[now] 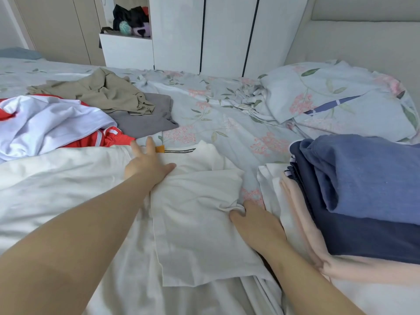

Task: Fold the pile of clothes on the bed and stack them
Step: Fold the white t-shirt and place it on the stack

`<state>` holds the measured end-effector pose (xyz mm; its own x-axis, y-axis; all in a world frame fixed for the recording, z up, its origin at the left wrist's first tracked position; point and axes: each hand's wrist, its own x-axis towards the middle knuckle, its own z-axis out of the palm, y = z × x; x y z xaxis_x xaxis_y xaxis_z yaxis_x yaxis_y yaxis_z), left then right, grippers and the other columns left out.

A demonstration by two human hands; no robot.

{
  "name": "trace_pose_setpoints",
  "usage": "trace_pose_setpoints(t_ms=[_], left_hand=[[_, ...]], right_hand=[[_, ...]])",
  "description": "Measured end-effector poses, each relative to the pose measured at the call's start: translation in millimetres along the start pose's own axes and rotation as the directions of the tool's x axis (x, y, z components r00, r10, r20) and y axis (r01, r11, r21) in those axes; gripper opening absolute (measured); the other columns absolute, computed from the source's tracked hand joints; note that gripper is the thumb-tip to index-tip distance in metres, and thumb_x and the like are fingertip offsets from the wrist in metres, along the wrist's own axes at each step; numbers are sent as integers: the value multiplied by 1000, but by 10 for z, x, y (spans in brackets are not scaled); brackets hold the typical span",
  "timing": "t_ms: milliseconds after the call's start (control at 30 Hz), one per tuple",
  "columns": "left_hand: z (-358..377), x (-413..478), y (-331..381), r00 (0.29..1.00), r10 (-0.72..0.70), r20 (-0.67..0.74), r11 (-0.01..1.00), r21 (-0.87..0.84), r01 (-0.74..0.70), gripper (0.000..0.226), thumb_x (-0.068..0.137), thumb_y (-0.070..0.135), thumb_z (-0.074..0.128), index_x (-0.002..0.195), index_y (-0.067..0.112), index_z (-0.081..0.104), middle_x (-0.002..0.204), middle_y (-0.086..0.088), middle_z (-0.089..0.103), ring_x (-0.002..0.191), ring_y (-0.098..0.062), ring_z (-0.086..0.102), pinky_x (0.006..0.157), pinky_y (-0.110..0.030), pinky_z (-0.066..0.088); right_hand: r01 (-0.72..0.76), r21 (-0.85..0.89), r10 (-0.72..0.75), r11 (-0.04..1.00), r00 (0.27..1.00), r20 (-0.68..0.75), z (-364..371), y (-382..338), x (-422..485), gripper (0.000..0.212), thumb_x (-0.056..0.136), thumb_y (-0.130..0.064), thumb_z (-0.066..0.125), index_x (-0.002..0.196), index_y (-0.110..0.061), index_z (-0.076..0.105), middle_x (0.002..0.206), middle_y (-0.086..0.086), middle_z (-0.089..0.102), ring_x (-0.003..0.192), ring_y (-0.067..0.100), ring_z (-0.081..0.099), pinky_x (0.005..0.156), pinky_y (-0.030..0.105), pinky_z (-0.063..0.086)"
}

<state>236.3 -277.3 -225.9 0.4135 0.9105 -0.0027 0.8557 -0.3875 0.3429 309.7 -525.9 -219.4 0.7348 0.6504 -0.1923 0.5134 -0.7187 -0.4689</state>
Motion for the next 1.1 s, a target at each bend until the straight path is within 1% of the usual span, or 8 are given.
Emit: trace_pose_setpoints(t_ms=[133, 300, 433, 533, 633, 800, 967, 1100], left_hand=[[-106, 77, -123, 997, -64, 51, 995, 76, 60, 83, 80, 65, 58, 139, 16, 26, 135, -17, 34, 118, -32, 48, 89, -39, 42], [-168, 188, -362, 997, 65, 42, 997, 28, -66, 41, 91, 51, 51, 98, 12, 55, 110, -12, 60, 107, -32, 54, 76, -32, 40], [-401, 255, -647, 994, 60, -94, 998, 20, -58, 41, 94, 41, 51, 103, 3, 58, 100, -17, 63, 101, -35, 57, 82, -38, 45], [-593, 335, -877, 978, 70, -199, 995, 83, -54, 39, 95, 33, 51, 114, -1, 55, 115, -23, 58, 110, -39, 53, 88, -43, 43], [-602, 353, -993, 986, 11, -165, 994, 113, 7, 34, 93, 15, 49, 124, 1, 48, 124, -24, 48, 115, -40, 47, 94, -47, 41], [-517, 136, -544, 922, 234, -308, 934, 333, -125, 33, 89, 9, 49, 122, 11, 47, 119, -20, 40, 99, -40, 52, 64, -38, 36], [-224, -31, 115, 879, 470, 75, 882, -59, -467, 42, 95, 13, 41, 135, 24, 45, 122, -13, 56, 111, -31, 52, 89, -36, 43], [-31, 30, 306, 873, 443, 206, 883, 70, -465, 54, 97, 19, 40, 148, 30, 24, 133, -11, 50, 121, -29, 47, 94, -36, 38]], right_hand=[[4, -19, -4, 1000, 1000, 0, 18, -34, 15, 22, 97, -38, 31, 97, -21, 44, 93, -6, 53, 87, 17, 50, 69, 30, 35], [-8, 80, 12, 997, 998, -55, 52, -117, 10, 20, 97, -33, 33, 81, -25, 42, 87, -6, 54, 90, 20, 54, 72, 32, 39], [46, 181, -24, 982, 992, -124, 86, -268, 15, 20, 98, -33, 36, 83, -22, 45, 90, -2, 55, 94, 25, 54, 80, 37, 42], [100, 254, -68, 962, 989, -132, 153, -436, 68, 33, 97, -32, 40, 67, -22, 34, 71, -5, 44, 73, 20, 46, 65, 34, 36], [101, 256, -76, 961, 992, -103, 235, -501, 106, 32, 96, -31, 43, 66, -22, 36, 67, -6, 43, 67, 15, 43, 56, 29, 30], [43, 329, -11, 943, 995, -98, 199, -371, 39, 14, 90, -33, 51, 88, -19, 53, 79, -8, 57, 75, 11, 51, 63, 28, 36], [-10, 469, 6, 883, 1000, 9, 191, -198, -21, 17, 87, -29, 57, 76, -18, 50, 66, -6, 54, 63, 12, 48, 62, 28, 37], [10, 504, -57, 864, 995, 79, 218, -169, 14, 22, 82, -33, 60, 68, -23, 49, 45, -12, 49, 54, 11, 44, 62, 29, 36]])
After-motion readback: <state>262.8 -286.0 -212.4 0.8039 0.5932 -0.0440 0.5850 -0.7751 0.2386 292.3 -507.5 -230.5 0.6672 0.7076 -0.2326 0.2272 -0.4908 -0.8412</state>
